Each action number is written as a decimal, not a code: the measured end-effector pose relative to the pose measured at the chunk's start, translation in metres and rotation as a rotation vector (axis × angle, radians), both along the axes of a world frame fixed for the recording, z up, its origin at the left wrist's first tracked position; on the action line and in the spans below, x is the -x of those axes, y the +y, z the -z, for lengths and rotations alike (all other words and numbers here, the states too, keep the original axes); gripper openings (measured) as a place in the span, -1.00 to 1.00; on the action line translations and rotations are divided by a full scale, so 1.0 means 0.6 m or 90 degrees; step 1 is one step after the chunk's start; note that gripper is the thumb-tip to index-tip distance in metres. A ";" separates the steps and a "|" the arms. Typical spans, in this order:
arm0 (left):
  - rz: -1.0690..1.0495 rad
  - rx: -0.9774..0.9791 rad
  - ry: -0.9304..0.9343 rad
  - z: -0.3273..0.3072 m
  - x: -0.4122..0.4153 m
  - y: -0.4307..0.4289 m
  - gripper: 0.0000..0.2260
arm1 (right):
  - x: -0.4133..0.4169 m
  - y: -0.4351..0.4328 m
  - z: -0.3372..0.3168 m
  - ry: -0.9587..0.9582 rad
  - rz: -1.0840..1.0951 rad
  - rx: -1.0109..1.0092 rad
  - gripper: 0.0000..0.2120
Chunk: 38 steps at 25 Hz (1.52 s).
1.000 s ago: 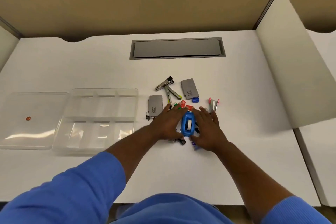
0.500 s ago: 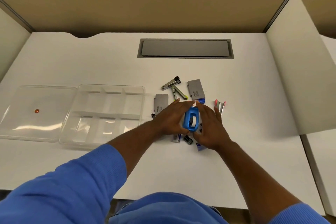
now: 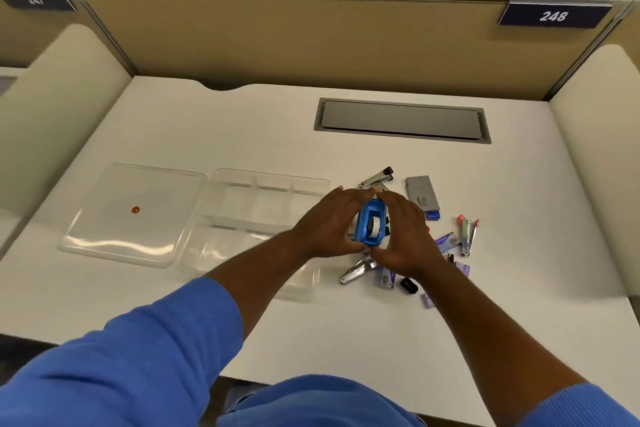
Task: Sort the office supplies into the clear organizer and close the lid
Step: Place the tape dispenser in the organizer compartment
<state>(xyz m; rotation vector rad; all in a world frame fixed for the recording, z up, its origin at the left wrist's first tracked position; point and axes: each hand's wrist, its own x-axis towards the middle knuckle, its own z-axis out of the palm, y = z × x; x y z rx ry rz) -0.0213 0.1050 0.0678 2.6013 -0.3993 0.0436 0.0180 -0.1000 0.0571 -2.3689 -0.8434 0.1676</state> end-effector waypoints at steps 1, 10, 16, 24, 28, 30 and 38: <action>-0.007 -0.019 -0.010 -0.005 0.006 0.029 -0.05 | 0.000 0.027 -0.003 -0.004 0.005 0.001 0.00; -0.111 -0.201 -0.009 0.006 0.105 0.401 -0.10 | 0.035 0.281 -0.034 -0.048 0.035 -0.022 0.02; -0.114 -0.232 0.069 0.051 0.134 0.516 -0.03 | 0.058 0.415 -0.030 0.015 0.035 -0.019 -0.06; -0.091 -0.223 0.107 0.098 0.134 0.551 0.01 | 0.037 0.546 -0.020 0.057 -0.068 0.143 0.01; -0.088 -0.225 0.093 0.109 0.135 0.556 -0.01 | 0.025 0.574 -0.008 0.031 -0.057 0.237 -0.02; -0.095 -0.224 0.088 0.114 0.135 0.556 -0.02 | 0.020 0.580 -0.005 0.049 -0.059 0.251 -0.01; -0.092 -0.214 0.097 0.120 0.136 0.558 -0.04 | 0.006 0.585 0.012 0.164 -0.086 0.257 0.01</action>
